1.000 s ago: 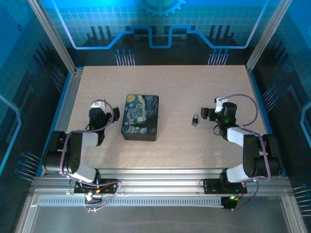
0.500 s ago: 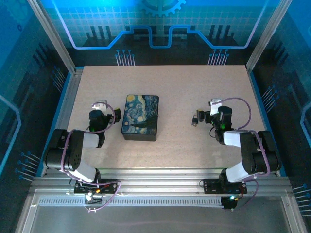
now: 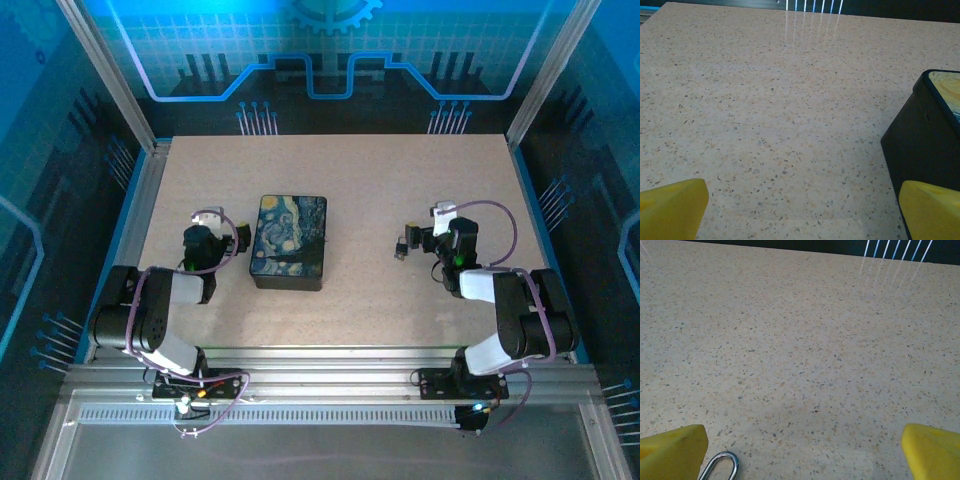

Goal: Unlock the padlock with the key

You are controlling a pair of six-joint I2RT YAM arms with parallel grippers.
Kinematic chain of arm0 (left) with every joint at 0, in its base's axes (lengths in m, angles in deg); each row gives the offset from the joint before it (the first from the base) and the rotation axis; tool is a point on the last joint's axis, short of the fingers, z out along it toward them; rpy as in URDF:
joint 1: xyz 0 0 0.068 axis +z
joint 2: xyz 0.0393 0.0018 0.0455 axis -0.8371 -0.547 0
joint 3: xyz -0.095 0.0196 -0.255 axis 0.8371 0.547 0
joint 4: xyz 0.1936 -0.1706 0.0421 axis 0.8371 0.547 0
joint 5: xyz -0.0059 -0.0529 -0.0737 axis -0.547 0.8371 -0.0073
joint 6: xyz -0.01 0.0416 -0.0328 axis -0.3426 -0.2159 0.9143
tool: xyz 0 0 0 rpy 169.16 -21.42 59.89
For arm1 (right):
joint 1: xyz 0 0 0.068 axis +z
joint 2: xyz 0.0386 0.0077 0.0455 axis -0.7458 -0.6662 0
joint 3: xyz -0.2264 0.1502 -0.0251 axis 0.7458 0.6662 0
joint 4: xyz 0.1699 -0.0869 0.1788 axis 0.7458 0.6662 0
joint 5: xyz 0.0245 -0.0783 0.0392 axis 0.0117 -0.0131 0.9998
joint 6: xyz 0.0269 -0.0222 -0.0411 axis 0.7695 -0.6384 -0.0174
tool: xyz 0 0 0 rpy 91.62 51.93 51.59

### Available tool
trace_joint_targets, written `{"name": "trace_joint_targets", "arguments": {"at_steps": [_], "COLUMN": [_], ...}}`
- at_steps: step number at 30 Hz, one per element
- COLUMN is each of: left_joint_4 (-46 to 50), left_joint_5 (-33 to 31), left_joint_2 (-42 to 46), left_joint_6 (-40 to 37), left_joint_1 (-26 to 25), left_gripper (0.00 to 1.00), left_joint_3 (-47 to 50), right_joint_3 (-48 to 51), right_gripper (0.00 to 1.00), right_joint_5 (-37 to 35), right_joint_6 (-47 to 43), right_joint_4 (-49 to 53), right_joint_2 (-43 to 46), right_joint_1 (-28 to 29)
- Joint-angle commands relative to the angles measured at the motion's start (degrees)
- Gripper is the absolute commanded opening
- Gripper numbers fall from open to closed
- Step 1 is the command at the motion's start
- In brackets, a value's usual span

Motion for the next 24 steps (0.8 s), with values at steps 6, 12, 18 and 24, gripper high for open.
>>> {"name": "trace_joint_targets", "arguments": {"at_steps": [6, 12, 18, 24], "left_joint_4": [-1.2, -1.5, -1.4, -1.4], "left_joint_5": [1.5, 1.4, 1.3, 1.4], "left_joint_2": [-0.3, -0.2, -0.3, -0.3], "left_joint_6": [-1.5, -1.8, -2.0, -1.8], "left_joint_1": [-0.2, -0.4, -0.6, -0.4], "left_gripper": [0.99, 0.99, 0.99, 0.99], "left_joint_3": [-1.1, -0.9, -1.1, -1.1], "right_joint_3": [0.4, 0.4, 0.4, 0.5], "right_gripper": [1.00, 1.00, 1.00, 1.00], "right_joint_5": [-0.9, -0.8, -0.9, -0.9], "right_joint_6": [-0.8, -0.8, -0.8, -0.8], "right_joint_4": [-2.3, -2.3, -2.4, -2.4], "right_joint_2": [-0.4, -0.4, -0.4, -0.4], "right_joint_1": [0.7, 0.6, 0.6, 0.6]}}
